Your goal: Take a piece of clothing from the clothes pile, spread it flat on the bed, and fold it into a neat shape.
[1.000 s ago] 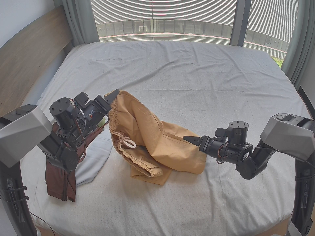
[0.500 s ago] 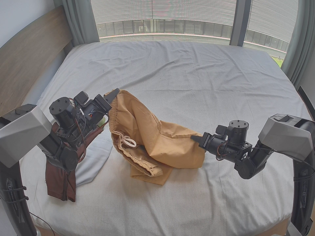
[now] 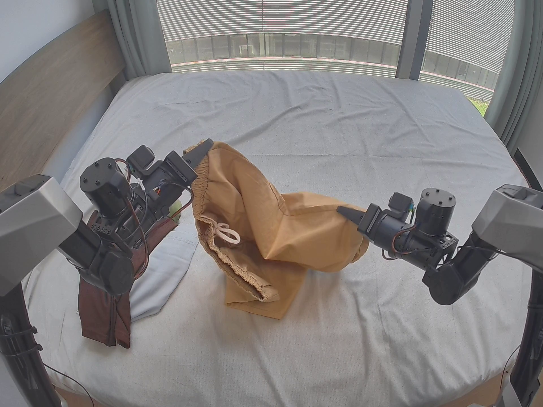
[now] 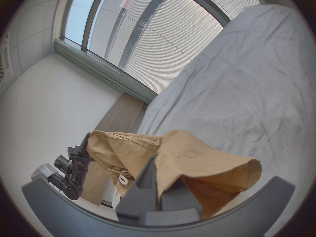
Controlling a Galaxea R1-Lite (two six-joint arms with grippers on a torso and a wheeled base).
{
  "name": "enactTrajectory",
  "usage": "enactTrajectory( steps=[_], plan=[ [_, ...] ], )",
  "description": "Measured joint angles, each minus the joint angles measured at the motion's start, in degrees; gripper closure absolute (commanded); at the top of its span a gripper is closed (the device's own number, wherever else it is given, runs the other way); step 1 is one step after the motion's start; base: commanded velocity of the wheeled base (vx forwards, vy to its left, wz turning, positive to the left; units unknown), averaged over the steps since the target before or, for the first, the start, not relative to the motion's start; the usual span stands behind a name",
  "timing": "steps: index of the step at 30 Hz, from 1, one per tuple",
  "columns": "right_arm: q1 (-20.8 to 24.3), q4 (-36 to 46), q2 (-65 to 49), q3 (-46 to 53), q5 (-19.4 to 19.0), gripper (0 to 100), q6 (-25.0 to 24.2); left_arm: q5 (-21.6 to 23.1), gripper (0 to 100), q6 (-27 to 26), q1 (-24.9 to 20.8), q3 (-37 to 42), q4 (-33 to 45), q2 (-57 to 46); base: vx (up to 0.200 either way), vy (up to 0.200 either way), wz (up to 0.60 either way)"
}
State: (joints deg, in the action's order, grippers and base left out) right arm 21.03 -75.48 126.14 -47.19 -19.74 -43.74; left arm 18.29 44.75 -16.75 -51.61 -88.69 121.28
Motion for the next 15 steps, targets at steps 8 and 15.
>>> enactTrajectory(
  steps=[8,15],
  plan=[
    [-0.4,-1.0,-7.2,3.4,-1.0,100,0.3,0.1,100,-0.3,-1.6,1.8,0.0,-3.5,0.0,0.0,0.0],
    [-1.8,-0.6,-10.3,3.6,-1.0,100,0.5,0.2,100,-1.3,-1.6,3.5,0.0,-5.1,0.0,0.0,0.0]
  ],
)
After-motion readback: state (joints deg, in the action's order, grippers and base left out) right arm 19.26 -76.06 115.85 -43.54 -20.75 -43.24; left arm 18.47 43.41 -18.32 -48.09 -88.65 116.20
